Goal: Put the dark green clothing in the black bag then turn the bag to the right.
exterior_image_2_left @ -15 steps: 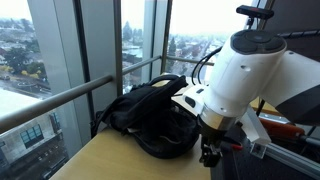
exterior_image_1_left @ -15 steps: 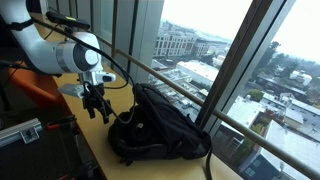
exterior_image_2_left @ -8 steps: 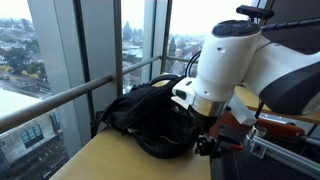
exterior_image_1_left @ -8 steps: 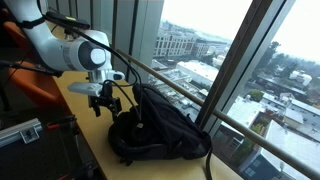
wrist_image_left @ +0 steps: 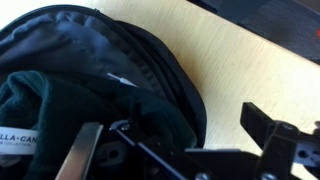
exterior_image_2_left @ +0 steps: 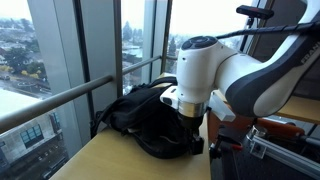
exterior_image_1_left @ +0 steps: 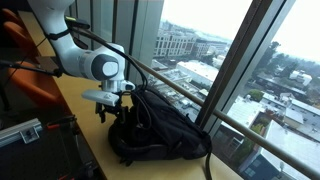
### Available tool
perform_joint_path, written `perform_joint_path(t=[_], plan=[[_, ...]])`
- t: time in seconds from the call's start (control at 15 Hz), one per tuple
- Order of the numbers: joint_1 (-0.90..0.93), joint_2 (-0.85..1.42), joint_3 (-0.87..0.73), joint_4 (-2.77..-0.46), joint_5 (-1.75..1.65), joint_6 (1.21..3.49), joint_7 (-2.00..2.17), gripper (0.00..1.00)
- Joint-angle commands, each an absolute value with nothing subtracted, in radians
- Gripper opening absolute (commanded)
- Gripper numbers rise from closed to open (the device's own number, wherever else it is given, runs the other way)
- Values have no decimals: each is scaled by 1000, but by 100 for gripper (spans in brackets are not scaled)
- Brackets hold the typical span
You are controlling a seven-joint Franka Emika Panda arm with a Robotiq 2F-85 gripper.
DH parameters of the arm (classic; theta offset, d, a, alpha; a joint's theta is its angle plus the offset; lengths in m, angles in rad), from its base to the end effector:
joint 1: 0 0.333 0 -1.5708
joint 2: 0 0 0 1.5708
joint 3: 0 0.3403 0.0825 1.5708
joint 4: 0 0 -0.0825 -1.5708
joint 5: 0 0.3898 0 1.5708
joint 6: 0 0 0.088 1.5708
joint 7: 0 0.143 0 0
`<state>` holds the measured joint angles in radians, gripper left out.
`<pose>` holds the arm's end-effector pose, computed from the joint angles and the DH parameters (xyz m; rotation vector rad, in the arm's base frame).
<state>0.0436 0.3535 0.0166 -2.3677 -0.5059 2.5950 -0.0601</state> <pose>0.4979 0.0310 0.1486 2.7912 0.8182 -0.1773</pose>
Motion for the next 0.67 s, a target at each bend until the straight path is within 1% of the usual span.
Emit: perform_joint_path(t=[0.0,0.27,0.6], plan=[[40,344,28,-2333,-404,2495,-147,100],[51,271,49,-2383,-334,2441,-141,100],[37,308,48,-2404,-300,2463,-172,100]])
